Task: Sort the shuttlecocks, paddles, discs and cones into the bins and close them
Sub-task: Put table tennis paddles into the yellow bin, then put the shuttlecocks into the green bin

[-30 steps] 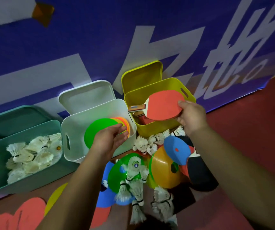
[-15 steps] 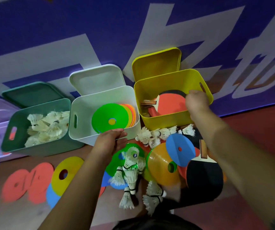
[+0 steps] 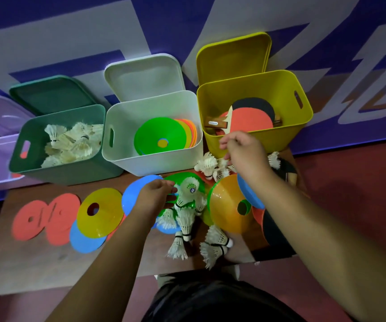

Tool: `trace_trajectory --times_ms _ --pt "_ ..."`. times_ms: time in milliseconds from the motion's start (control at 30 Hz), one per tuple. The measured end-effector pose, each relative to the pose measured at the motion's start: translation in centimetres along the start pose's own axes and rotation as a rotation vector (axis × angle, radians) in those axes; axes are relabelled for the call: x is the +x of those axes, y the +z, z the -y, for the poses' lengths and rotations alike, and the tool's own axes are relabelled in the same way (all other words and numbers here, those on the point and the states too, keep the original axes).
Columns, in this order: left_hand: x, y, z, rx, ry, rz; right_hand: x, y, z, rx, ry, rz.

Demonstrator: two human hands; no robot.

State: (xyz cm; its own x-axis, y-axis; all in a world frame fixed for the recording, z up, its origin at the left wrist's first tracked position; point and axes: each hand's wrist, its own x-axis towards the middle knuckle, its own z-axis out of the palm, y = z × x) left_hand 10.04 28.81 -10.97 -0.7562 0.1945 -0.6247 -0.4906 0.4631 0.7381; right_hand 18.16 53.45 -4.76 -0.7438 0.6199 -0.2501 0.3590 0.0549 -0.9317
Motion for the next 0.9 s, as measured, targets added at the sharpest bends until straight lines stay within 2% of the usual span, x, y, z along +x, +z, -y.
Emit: trace_trajectory --times_ms 100,233,433,633,900 --pt "-0.1 -0.9 2.4 0.185 0.041 -0.042 -1.8 2.2 -1.2 -0.064 0.019 0.131" --pt "-0.7 -2.1 5.4 0.621 0.128 -0.150 -3.3 5.1 -3.2 -0.233 0.024 0.321" --pt "-1.6 -2.6 9.3 0.828 0.220 -0.120 -4.2 8.8 -6.2 -0.575 0.019 0.472" --pt "-1.2 -2.6 10.5 0.875 0.305 -0.192 -4.4 11.2 -8.4 -0.625 0.062 0.466" --pt "-1.9 -4.4 9.9 0.655 0.397 -0.349 -3.8 12.3 -8.9 -0.937 -0.138 0.384"
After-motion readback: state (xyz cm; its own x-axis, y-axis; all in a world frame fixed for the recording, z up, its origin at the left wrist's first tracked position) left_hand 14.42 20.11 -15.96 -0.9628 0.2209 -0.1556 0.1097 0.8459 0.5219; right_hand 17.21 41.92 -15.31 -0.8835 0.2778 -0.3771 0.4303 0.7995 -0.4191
